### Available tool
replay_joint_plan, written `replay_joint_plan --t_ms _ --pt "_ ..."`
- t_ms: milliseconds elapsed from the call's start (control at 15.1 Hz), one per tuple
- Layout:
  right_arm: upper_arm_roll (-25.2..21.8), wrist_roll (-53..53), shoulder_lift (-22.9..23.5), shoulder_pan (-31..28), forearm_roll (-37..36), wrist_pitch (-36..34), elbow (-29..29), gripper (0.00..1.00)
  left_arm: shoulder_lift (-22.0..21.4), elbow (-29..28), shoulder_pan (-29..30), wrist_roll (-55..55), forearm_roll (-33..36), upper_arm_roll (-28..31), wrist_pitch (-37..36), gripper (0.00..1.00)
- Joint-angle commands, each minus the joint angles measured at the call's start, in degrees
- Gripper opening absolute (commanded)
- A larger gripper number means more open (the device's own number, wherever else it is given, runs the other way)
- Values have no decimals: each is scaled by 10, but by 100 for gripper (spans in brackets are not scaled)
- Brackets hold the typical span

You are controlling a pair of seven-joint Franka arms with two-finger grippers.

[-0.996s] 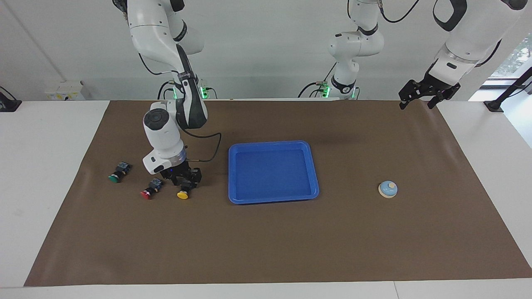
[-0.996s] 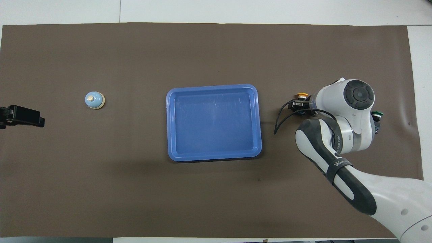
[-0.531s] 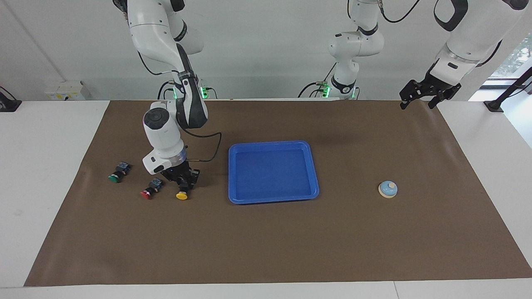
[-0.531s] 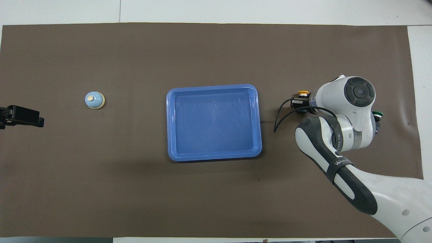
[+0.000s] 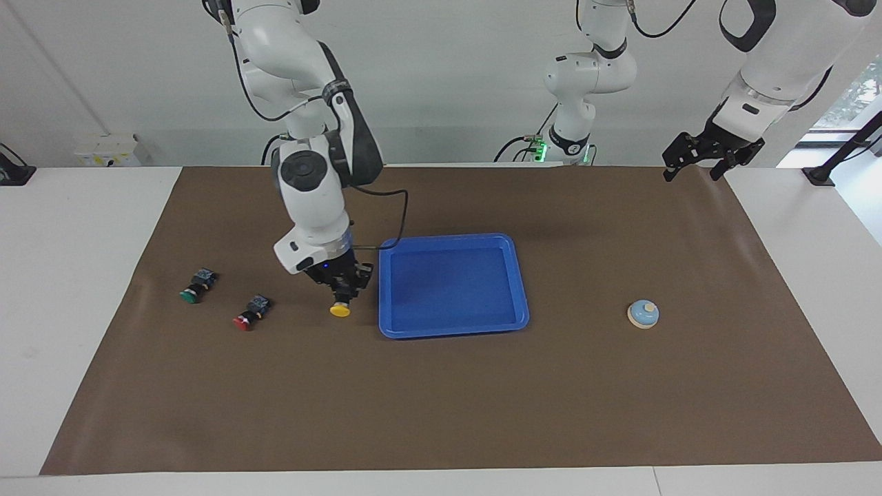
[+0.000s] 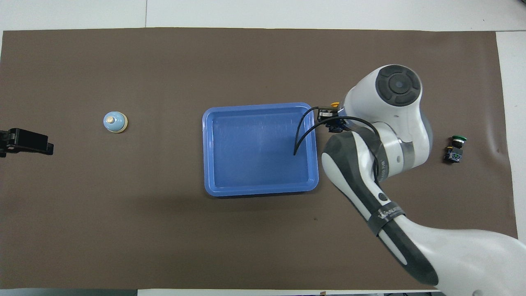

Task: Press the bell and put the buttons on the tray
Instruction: 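Carry the yellow button into the blue tray and release it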

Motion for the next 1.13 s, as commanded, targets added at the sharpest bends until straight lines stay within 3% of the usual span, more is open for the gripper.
replay_joint_plan --t_ms 0,265,730,996,1062 --pt "-2 36 8 49 25 1 7 0 2 9 -1 3 -6 3 -8 100" --pt "-3 71 41 96 23 66 -15 0 2 9 -1 3 -6 3 -8 100" --pt "-3 67 60 96 18 148 -67 0 2 9 -1 3 -6 3 -8 100" --pt "-3 72 60 90 18 144 -69 0 2 9 -1 3 -6 3 -8 100" --pt "-3 73 60 90 19 141 -69 45 2 9 -1 3 -6 3 -8 100"
